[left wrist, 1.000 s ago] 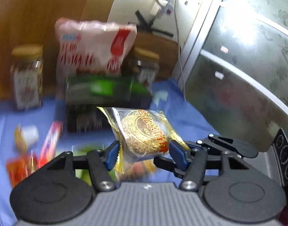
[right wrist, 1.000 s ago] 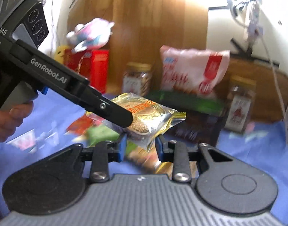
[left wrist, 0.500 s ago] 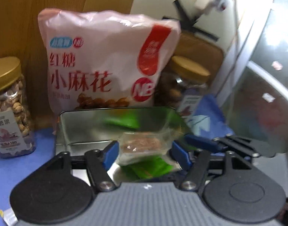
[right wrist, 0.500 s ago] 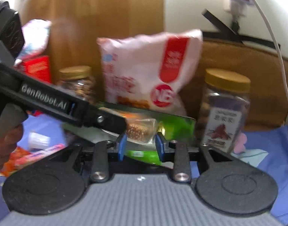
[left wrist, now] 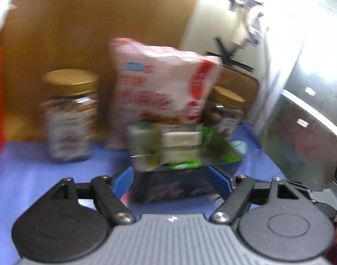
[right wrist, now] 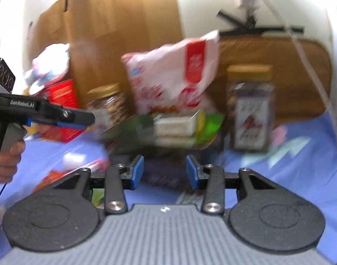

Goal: Organize snacks
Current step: 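Reach the left gripper to the yellow cup snack and grasp it, then lift the yellow cup snack into the tin box and release it, then grasp the pink UHA candy stick with the left gripper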

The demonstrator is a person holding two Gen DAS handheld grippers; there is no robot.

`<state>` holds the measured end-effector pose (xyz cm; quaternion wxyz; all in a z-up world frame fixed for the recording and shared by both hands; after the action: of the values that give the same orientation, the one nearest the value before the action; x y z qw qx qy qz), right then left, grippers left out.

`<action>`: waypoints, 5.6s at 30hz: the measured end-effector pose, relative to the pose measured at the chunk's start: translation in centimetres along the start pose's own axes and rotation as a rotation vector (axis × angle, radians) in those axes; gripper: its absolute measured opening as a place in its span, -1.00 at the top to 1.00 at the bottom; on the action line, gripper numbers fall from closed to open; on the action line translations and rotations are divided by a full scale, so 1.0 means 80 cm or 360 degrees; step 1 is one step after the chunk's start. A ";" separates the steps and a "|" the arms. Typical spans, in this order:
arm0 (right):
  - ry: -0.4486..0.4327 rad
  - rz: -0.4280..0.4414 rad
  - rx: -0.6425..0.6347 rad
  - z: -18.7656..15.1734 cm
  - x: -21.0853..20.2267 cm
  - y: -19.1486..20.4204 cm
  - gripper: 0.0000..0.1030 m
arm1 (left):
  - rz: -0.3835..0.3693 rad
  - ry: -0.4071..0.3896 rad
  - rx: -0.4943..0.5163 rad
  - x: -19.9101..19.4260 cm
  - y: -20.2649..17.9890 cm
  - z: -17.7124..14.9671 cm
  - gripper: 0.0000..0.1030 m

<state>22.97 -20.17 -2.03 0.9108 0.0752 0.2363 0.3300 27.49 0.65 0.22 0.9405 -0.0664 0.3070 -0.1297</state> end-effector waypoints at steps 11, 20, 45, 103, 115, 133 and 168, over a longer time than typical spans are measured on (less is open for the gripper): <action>0.0247 0.0333 0.0057 -0.018 0.112 0.116 0.02 | 0.0319 0.0104 -0.0375 -0.054 0.163 -0.063 -0.49; 0.0328 0.0206 -0.0305 -0.005 0.203 0.165 -0.18 | 0.0199 0.0053 -0.0426 -0.021 0.165 -0.023 -0.51; 0.0351 0.0295 -0.0386 -0.029 0.168 0.200 0.03 | -0.0128 0.0162 -0.0460 -0.067 0.093 -0.091 0.17; -0.0172 -0.0244 -0.0229 0.058 0.079 -0.003 -0.05 | -0.0029 0.0072 0.0040 0.065 -0.027 0.041 -0.14; 0.0321 0.0261 0.0115 -0.017 0.160 0.097 -0.09 | 0.0048 0.0319 -0.0292 0.033 0.101 -0.055 -0.11; 0.0403 0.0110 0.0008 -0.016 0.218 0.152 0.53 | 0.0003 0.0031 -0.0556 -0.105 0.177 -0.093 -0.15; 0.0408 0.0424 -0.0329 -0.164 0.013 0.237 0.38 | -0.0114 0.0269 -0.0324 -0.123 0.089 -0.200 -0.15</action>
<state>6.66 -5.15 -8.36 0.8246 -0.0308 0.3030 0.4768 11.73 9.55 -8.55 0.8944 -0.1612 0.3942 -0.1364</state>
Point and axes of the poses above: each gripper's, at about its wrist camera, not at the fingertips, and x roughly the way its jaws point, y to its left, z to its top, the point moved 9 cm from there along x, roughly the way its jaws point, and after that the axes turned 11 degrees about z, right-handed, at the moved point
